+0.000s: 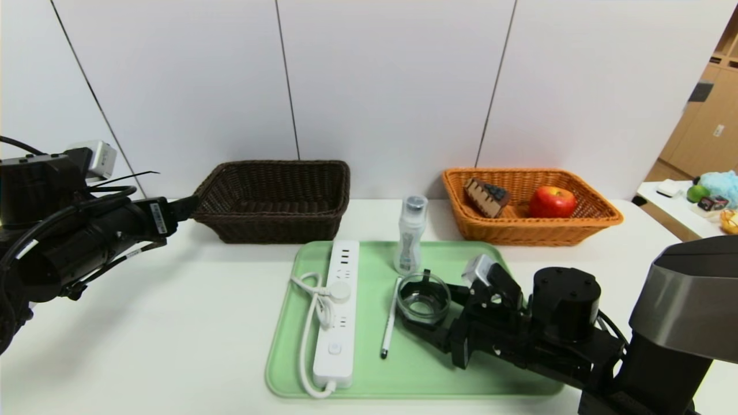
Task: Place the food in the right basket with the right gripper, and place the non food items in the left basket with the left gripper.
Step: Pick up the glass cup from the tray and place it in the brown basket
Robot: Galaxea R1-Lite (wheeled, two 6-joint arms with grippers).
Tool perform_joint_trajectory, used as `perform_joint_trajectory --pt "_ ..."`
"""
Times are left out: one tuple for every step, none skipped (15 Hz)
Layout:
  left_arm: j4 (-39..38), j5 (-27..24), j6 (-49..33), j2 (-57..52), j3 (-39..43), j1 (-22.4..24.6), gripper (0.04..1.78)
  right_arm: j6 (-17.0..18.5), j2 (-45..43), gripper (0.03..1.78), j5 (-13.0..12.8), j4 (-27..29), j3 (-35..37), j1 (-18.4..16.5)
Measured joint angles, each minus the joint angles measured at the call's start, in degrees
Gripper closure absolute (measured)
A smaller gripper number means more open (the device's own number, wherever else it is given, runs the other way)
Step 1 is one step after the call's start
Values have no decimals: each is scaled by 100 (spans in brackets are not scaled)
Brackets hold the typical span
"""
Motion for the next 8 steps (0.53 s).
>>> perform_joint_trajectory --pt "-2 -2 0 -5 20 2 13 0 0 60 -4 -2 5 9" --pt "-4 -6 2 -10 46 0 13 1 0 60 -4 -2 6 9" --pt "-20 -4 0 -13 67 -2 13 -2 -7 60 -4 0 6 12" --pt "-41 -6 0 -18 80 -2 13 1 -27 60 -17 16 9 12" --pt "-41 -6 2 -22 89 -2 13 4 -82 60 -44 30 11 12" --pt "-44 -9 2 -29 91 -2 13 1 -182 61 -76 24 6 15" --pt "-41 -4 -5 -35 91 0 13 9 -328 61 -118 20 -11 15" --pt "-41 -2 -7 -43 94 0 13 20 -532 61 -163 17 -26 15"
